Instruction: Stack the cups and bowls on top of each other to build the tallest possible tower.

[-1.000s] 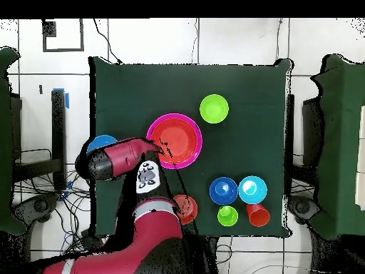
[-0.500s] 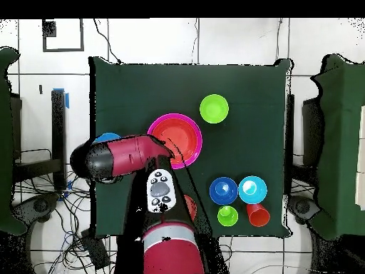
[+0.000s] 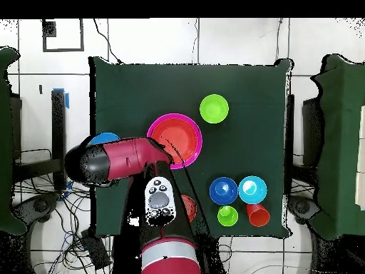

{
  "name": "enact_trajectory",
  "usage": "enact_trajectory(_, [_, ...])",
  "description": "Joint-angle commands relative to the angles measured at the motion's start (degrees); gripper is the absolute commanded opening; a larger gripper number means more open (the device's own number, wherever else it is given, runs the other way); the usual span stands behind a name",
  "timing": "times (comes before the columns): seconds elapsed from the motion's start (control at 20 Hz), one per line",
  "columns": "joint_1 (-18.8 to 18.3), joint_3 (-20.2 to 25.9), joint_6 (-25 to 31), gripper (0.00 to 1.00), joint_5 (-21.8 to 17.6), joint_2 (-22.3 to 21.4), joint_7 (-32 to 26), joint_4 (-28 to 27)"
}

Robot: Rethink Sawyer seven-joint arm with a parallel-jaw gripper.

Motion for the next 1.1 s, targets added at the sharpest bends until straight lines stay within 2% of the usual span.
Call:
enact_trajectory(0.05, [-1.7, 7.2, -0.6, 0.0, 2.0, -0.3, -2.4, 4.9])
enact_trajectory(0.15, [-4.4, 9.8, -4.2, 0.0, 3.2, 0.0, -3.9, 7.2])
enact_trajectory(0.3, [-10.2, 14.6, -8.3, 0.0, 4.1, 1.8, -7.7, 10.4])
enact_trajectory(0.45, [-15.3, 18.1, -8.2, 0.0, 3.2, 4.1, -10.9, 11.0])
enact_trajectory(0.6, [-19.0, 21.4, -8.2, 0.0, 2.5, 4.3, -10.7, 12.3])
enact_trajectory(0.75, [-21.5, 24.3, -10.0, 0.0, 2.1, 2.6, -8.8, 15.4])
enact_trajectory(0.9, [-21.5, 24.8, -6.4, 0.0, 0.5, 0.1, -8.5, 15.4])
enact_trajectory(1.05, [-21.9, 23.2, -2.3, 0.0, -3.9, -0.5, -11.4, 13.4])
enact_trajectory(1.1, [-22.8, 22.9, -1.8, 0.0, -5.2, 0.7, -12.8, 12.4])
